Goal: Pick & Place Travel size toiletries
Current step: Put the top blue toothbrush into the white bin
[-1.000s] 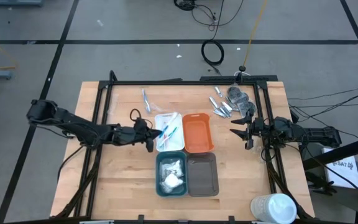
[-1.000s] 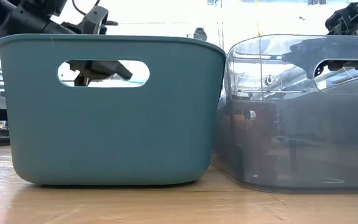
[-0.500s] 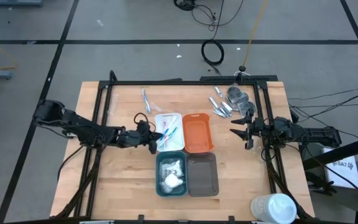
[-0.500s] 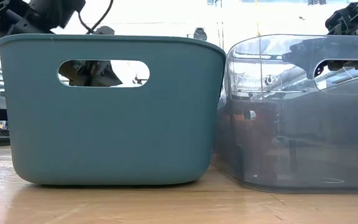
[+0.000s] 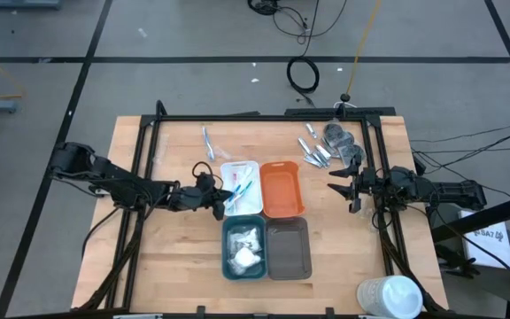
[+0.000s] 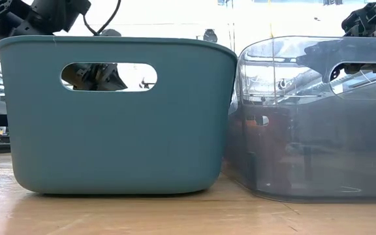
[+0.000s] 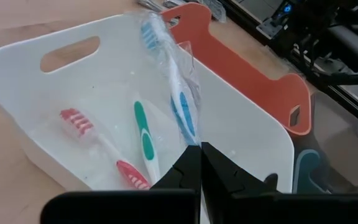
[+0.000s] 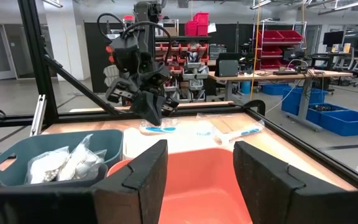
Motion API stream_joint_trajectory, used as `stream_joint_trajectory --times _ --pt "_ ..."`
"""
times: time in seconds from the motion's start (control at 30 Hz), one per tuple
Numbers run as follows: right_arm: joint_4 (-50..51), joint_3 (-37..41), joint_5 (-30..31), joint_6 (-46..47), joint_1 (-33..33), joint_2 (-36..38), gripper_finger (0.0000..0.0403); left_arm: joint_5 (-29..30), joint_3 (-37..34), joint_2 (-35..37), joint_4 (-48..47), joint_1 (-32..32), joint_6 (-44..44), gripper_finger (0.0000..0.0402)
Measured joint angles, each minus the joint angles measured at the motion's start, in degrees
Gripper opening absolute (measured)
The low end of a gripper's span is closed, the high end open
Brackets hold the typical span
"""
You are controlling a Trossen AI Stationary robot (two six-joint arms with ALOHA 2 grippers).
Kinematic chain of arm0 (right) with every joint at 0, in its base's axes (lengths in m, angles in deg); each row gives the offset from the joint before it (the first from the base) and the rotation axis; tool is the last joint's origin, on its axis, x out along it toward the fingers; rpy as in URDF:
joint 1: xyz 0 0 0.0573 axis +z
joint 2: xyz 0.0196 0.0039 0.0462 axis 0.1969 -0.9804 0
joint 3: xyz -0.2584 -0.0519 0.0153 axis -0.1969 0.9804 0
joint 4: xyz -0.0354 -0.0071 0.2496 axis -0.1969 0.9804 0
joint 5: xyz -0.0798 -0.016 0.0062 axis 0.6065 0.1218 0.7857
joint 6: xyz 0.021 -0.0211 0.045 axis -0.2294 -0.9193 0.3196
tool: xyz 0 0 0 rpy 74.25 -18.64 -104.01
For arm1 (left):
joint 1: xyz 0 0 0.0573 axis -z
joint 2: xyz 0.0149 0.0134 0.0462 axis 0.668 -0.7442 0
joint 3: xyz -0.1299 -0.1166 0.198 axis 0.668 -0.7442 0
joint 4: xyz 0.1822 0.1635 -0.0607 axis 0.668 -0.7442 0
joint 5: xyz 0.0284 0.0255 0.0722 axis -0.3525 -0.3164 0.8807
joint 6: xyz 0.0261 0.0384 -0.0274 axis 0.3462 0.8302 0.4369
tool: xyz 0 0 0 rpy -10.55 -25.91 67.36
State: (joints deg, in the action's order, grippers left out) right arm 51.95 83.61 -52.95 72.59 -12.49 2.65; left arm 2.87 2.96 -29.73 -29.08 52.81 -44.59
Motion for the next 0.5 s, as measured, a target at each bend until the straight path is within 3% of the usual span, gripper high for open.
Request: stream_joint_trajectory --times 0.5 --pt "0.0 0.0 0.0 0.0 0.0 0.0 0.0175 0.0 0.0 0.0 0.0 0.0 2.7 0.0018"
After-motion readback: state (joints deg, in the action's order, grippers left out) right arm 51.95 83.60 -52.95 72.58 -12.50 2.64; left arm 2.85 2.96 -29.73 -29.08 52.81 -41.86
